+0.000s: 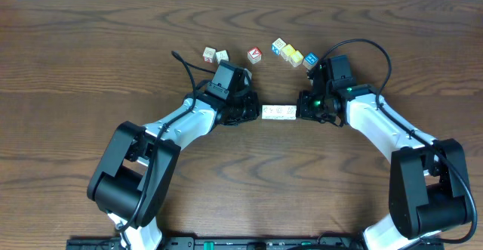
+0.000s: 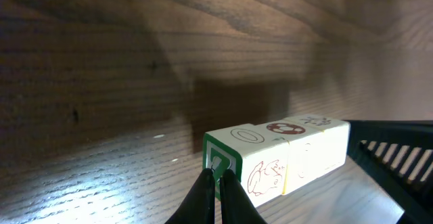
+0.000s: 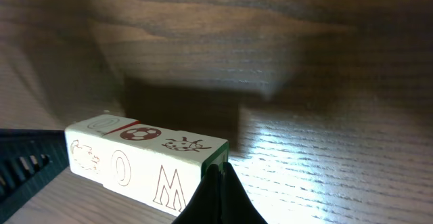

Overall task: Lift 3 blocks
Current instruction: 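Set the block row on the table, keeping both grippers pressed inward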

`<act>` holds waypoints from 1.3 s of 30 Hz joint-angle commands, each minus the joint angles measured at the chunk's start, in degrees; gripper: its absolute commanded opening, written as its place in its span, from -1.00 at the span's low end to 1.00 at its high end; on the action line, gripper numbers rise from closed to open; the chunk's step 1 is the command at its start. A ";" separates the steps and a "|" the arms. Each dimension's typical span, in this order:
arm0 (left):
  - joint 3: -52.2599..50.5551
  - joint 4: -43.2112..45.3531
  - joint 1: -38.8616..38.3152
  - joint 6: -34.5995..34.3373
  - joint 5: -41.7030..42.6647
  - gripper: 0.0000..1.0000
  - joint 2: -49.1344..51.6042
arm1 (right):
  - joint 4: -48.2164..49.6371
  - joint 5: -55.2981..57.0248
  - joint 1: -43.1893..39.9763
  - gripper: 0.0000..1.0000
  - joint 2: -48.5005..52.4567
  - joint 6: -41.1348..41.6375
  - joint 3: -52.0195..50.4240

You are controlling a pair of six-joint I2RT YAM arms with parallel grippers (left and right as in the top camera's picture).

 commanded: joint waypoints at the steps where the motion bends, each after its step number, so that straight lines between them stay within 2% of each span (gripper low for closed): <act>1: 0.52 1.29 -2.32 -0.09 5.25 -0.86 -0.26 | 0.68 -7.69 3.56 -0.98 -0.28 1.44 -0.17; 14: 0.52 1.22 -2.32 0.04 5.03 -0.86 -0.26 | 3.15 -9.25 3.56 -0.98 4.17 2.27 -0.20; 30: 0.52 0.61 -3.80 0.31 1.27 -0.86 -0.15 | 3.85 -8.92 3.50 -0.98 4.26 2.25 -0.17; 39: 0.52 1.11 -3.80 0.07 1.01 -0.86 3.19 | 3.82 -8.76 3.50 -0.98 4.26 2.23 -0.17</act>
